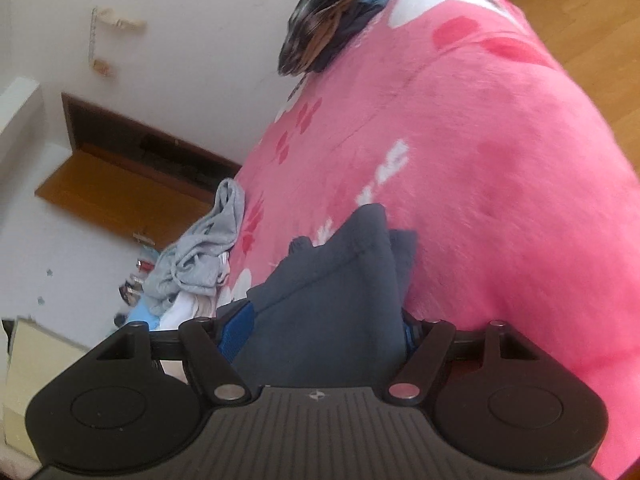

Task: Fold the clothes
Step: 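Grasp the folded dark grey trousers with both grippers at one end, then lift the folded trousers with both grippers and carry them toward the clothes stack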

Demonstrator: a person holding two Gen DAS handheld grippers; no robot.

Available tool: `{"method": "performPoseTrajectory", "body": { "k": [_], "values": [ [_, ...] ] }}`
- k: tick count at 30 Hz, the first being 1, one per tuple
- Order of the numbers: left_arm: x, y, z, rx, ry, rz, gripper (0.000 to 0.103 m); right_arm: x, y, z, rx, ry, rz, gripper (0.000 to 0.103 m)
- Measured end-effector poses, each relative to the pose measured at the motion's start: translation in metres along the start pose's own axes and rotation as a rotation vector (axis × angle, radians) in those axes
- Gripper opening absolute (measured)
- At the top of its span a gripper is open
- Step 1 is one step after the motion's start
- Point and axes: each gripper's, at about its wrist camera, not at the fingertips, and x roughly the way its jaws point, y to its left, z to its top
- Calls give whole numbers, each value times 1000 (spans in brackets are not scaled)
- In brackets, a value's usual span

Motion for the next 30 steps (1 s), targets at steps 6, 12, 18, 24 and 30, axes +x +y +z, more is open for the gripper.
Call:
{"method": "performPoseTrajectory", "body": {
  "k": [6, 12, 18, 24, 30],
  "values": [
    [3, 4, 4, -34, -1, 2, 43, 19, 9, 3, -39, 87, 21, 55],
    [-8, -1, 3, -26, -63, -7, 16, 34, 30, 0, -106, 93, -61, 23],
    [-30, -21, 13, 27, -128, -21, 11, 16, 64, -9, -184, -2, -79, 15],
    [-62, -71, 66, 129, -190, -36, 10, -14, 118, 5, -247, -125, -41, 13],
    [-124, -153, 153, 240, -302, -26, 10, -55, 214, 49, -315, -251, 26, 13]
  ]
}}
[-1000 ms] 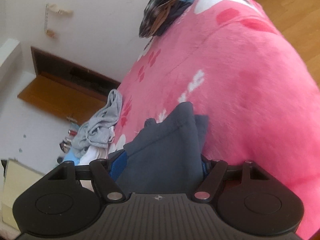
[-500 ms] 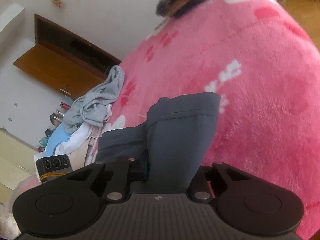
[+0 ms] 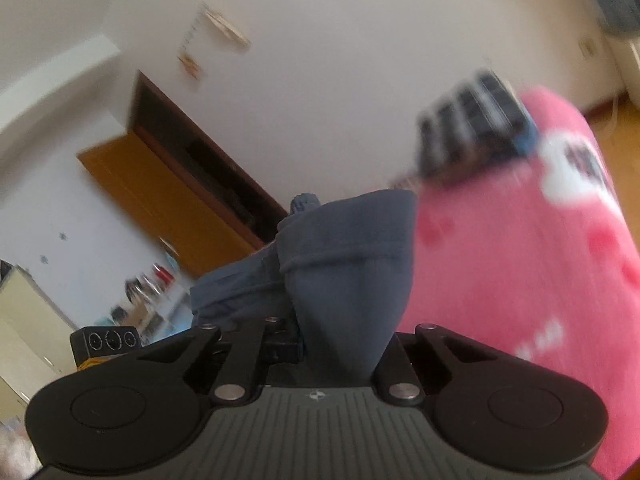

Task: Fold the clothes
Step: 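Lift the folded trousers with both grippers and carry them toward the clothes stack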

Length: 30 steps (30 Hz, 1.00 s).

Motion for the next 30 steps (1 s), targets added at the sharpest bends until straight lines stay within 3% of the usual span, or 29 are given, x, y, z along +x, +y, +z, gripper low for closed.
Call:
{"method": "performPoseTrajectory", "body": {
  "k": [9, 12, 17, 20, 23, 30],
  "values": [
    [-85, -118, 199, 186, -197, -59, 10, -65, 192, 171, -214, -210, 1, 13],
    [-101, -140, 244, 240, -235, -105, 10, -84, 257, 212, -313, -264, -39, 13],
    [-86, -141, 289, 330, -216, -230, 10, -98, 317, 247, -406, -330, -163, 12],
    [-65, -125, 308, 353, -194, -291, 10, -92, 324, 260, -400, -353, -228, 12],
    [-35, -95, 320, 315, -170, -303, 10, -72, 313, 274, -374, -364, -277, 12],
    [44, -30, 320, 237, -112, -209, 10, 8, 237, 301, -283, -353, -323, 12]
  ]
}}
